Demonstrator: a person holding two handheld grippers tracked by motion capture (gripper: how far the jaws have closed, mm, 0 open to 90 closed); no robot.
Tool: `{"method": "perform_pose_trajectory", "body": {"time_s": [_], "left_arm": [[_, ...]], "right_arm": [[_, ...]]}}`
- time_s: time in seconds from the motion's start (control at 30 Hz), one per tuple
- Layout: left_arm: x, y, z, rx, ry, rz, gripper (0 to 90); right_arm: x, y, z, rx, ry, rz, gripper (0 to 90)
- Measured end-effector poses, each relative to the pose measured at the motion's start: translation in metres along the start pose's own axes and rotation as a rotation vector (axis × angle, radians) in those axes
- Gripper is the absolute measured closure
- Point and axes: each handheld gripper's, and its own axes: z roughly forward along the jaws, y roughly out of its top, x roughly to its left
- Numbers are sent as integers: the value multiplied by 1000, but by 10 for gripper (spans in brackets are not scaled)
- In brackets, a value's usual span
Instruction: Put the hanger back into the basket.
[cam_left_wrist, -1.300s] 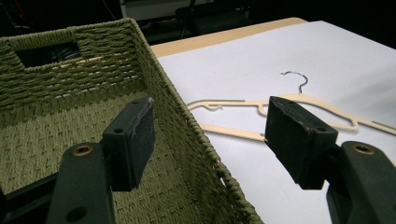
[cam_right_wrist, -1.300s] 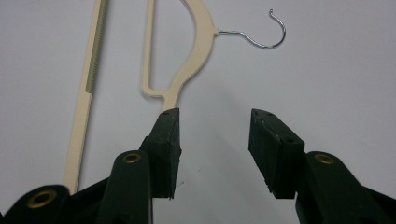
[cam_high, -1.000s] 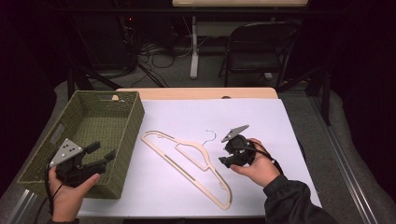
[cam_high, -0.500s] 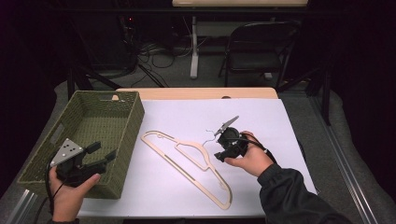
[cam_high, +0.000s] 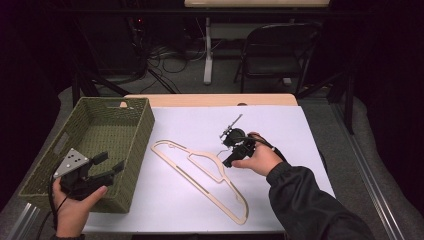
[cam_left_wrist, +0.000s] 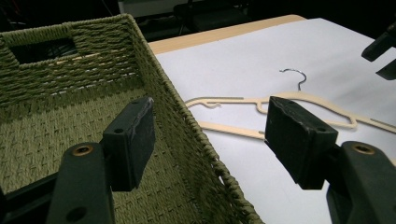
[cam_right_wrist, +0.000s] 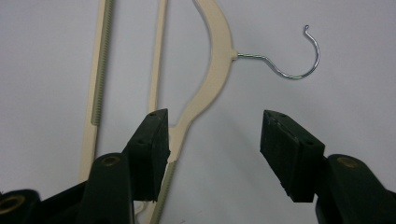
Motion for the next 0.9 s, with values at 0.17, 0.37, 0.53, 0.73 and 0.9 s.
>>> {"method": "perform_pose_trajectory", "body": {"time_s": [0.17,0.37,0.53,0.73,0.9], "left_arm": [[0,0,0,2,0,1,333],[0,0,1,3,0,-2,333],[0,-1,1,3,1,-2,333],[0,-1,1,6,0,0,333],[0,-1,2,5,-1,1,333]], "right_arm": [[1,12,7,23,-7,-16,416],[3,21,20,30,-16,-25,418],[7,29,26,54,-16,-46,420],[11,36,34,69,-15,-65,430],[13,38,42,76,-12,-71,445]]}}
